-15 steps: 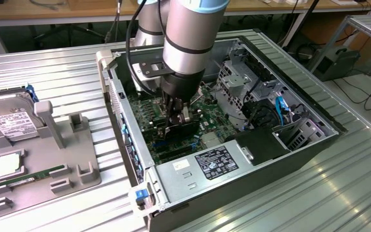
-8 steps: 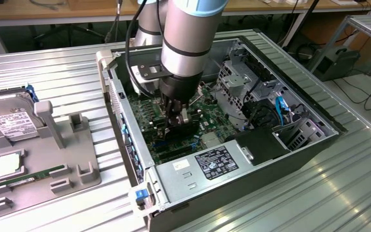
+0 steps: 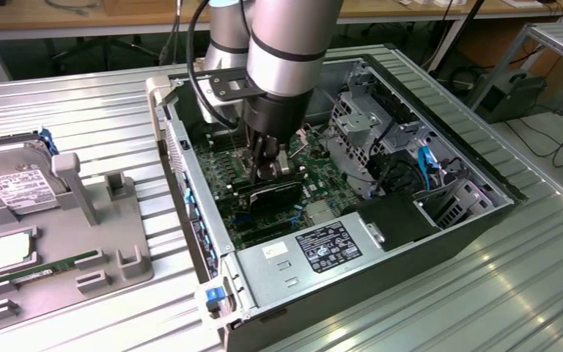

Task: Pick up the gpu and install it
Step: 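Press down on the gpu until it lock into place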

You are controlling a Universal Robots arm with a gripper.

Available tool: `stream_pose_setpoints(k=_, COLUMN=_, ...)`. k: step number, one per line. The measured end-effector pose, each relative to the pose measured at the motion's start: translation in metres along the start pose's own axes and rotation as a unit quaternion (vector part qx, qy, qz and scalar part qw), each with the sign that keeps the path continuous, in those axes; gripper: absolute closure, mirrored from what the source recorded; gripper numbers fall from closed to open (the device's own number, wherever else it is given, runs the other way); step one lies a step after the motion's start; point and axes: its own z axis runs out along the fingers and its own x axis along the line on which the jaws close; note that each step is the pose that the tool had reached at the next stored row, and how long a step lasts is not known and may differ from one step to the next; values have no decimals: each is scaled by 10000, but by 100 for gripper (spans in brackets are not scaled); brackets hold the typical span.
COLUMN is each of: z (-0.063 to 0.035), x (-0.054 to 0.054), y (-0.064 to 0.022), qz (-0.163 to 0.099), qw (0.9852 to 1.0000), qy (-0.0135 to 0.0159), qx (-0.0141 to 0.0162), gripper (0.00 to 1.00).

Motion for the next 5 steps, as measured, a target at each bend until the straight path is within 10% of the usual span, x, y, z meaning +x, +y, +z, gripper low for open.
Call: stream_pose_setpoints(k=5, z=0, x=0, y=0, qz=0, qw=10000, qy=0, qx=0, gripper=89)
